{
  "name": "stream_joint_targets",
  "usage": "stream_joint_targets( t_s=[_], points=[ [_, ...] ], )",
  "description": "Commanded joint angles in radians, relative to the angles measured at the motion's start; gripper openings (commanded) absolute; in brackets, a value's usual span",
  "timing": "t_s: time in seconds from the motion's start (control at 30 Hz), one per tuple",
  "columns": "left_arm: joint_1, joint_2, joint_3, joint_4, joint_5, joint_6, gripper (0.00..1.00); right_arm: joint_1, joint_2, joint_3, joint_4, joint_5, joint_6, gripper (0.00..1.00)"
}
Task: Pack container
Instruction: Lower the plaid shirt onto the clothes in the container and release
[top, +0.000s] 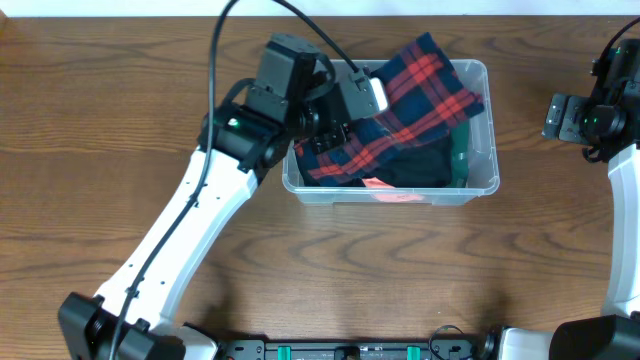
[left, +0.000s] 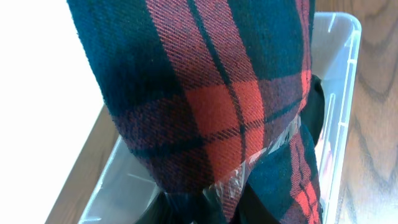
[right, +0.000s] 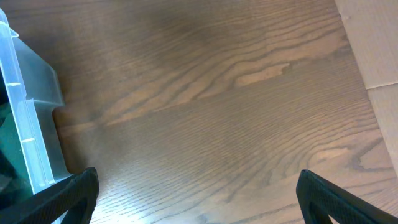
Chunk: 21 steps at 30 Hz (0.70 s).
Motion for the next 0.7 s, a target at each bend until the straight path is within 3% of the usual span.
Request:
stream_joint_targets(
  t_s=[0.0,0.67],
  points=[
    [-0.017,0.014,0.011,0.008,0.015,0.021,0.06,-0.002,0.001,0.006,-0.002,0.013,0.01,0.99],
    [-0.056,0.09,0.008,-0.064,0.015,0.021,0.06,-0.002,0.001,0.006,-0.001,0.013,0.01,0.99]
  ],
)
